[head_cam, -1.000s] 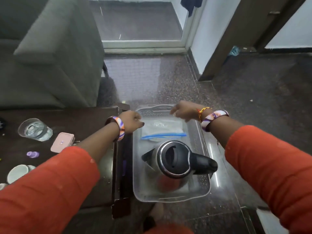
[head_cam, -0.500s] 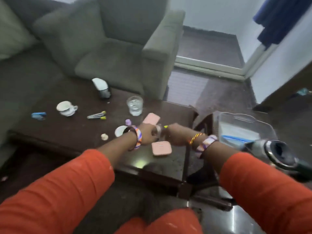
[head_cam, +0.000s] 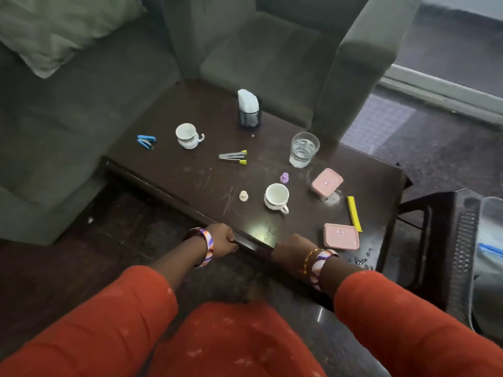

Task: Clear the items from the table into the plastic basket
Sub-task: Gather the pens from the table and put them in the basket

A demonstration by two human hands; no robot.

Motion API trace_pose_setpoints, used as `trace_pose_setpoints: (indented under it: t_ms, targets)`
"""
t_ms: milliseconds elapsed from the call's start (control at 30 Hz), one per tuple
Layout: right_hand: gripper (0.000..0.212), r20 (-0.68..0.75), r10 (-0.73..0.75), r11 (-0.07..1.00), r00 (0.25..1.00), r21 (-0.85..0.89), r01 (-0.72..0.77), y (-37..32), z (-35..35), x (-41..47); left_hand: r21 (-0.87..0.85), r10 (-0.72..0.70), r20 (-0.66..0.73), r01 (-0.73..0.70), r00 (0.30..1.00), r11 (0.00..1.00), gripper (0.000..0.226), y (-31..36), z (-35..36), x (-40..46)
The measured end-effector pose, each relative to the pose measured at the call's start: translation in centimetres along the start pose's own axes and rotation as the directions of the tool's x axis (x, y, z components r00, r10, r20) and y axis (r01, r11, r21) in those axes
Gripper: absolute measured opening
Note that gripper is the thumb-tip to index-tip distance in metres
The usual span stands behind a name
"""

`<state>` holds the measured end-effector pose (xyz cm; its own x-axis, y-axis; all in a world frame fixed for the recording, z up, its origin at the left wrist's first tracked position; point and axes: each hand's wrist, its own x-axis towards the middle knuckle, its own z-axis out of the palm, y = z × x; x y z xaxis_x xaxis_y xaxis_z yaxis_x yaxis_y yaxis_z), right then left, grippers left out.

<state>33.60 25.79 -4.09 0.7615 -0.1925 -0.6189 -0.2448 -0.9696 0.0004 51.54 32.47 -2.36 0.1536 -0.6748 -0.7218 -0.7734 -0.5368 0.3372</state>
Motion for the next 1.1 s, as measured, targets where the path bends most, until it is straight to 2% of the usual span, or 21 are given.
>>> trace_pose_setpoints:
  t_ms: [267,367,533,667,733,833,1000,1100]
  targets:
    - [0.030,-0.055,0.063,0.996,0.996,0.067,-0.060,7.0,-2.2,4.6,-0.096,-0.023,0.017,0.024,1.000,0.995,0.030,1.9,-4.2,7.1]
    - [0.027,-0.082,0.088,0.986,0.993,0.146,-0.076,8.7,-3.5,6.8,-0.124,-0.035,0.006,0.036,0.999,0.992,0.029,2.1,-5.9,9.6]
    - [0.013,-0.123,0.118,0.963,0.985,0.257,-0.083,10.1,-4.6,11.3,-0.194,-0.087,-0.048,0.076,0.995,0.978,0.029,0.2,-8.3,12.2]
    - [0.018,-0.170,0.104,0.960,0.980,0.273,-0.054,10.6,-5.6,13.6,-0.183,-0.130,-0.053,0.118,0.990,0.976,0.030,-2.0,-9.9,13.7]
    - [0.024,-0.156,0.072,0.974,0.985,0.225,-0.035,11.1,-6.3,14.3,-0.116,-0.123,-0.052,0.117,0.991,0.986,0.033,-2.8,-10.7,14.5]
    - [0.024,-0.117,0.032,0.988,0.993,0.156,-0.014,12.3,-7.0,15.2,0.121,-0.020,-0.050,0.026,0.999,0.992,0.045,-3.6,-12.3,16.5]
    - [0.027,-0.066,0.132,0.980,0.989,0.156,-0.120,15.1,-7.4,17.4,0.384,0.174,-0.102,-0.123,0.979,0.915,0.064,-2.5,-14.0,22.0]
    - [0.031,-0.047,0.206,0.964,0.978,0.184,-0.194,16.9,-7.8,18.4,0.458,0.268,-0.086,-0.201,0.960,0.866,0.077,-1.1,-13.8,25.6]
